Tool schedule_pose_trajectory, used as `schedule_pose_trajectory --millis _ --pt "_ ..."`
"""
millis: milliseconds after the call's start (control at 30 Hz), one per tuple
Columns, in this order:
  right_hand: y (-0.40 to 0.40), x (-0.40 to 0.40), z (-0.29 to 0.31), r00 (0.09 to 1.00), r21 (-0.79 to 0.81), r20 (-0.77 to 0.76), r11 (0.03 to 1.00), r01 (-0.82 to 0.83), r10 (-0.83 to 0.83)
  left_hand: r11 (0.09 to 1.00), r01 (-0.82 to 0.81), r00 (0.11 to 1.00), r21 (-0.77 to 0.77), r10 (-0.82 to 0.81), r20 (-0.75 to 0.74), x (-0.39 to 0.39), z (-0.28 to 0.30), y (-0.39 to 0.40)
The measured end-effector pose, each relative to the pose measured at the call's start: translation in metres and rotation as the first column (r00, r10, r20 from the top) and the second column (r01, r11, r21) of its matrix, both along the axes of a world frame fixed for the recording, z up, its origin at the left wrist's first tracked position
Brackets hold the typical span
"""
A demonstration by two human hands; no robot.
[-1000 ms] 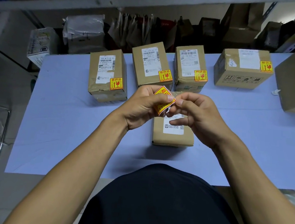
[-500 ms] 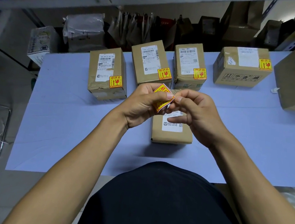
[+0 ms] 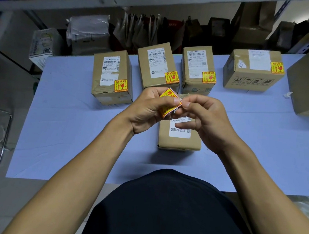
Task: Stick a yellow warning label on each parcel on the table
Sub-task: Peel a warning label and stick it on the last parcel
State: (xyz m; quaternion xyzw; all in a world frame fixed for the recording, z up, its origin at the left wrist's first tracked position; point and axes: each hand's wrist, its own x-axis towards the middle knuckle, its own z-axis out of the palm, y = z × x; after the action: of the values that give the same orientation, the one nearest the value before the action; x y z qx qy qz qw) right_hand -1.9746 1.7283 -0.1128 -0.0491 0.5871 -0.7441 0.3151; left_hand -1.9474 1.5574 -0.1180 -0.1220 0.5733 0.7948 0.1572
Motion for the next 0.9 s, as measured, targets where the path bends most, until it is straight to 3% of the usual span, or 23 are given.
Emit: schedule_pose_trajectory --millis 500,600,700,767,900 --pt "-0.001 0.004 -0.002 0.996 0.021 -0.081 0.999 0.044 -0.042 0.999 0.003 0.999 0.036 -0.004 0.034 0.001 -0.005 0.001" --pt "-0.001 0.003 -0.004 0.987 0.073 -0.124 0.991 0.115 -0.105 0.969 -0.186 0.982 -0.163 0.187 -0.008 0.002 -0.012 0.007" --pt "-0.001 0.002 -0.009 0.972 0.158 -0.197 0.974 0.164 -0.131 0.848 -0.332 0.940 -0.413 0.260 -0.222 0.004 -0.018 0.014" --pt "0.001 0.003 -0.012 0.964 0.187 -0.228 0.966 0.179 -0.135 0.811 -0.344 0.930 -0.473 0.227 -0.288 0.006 -0.018 0.019" --pt "0.007 0.006 -0.017 0.956 0.220 -0.267 0.958 0.183 -0.121 0.842 -0.282 0.937 -0.460 0.139 -0.319 0.012 -0.016 0.029"
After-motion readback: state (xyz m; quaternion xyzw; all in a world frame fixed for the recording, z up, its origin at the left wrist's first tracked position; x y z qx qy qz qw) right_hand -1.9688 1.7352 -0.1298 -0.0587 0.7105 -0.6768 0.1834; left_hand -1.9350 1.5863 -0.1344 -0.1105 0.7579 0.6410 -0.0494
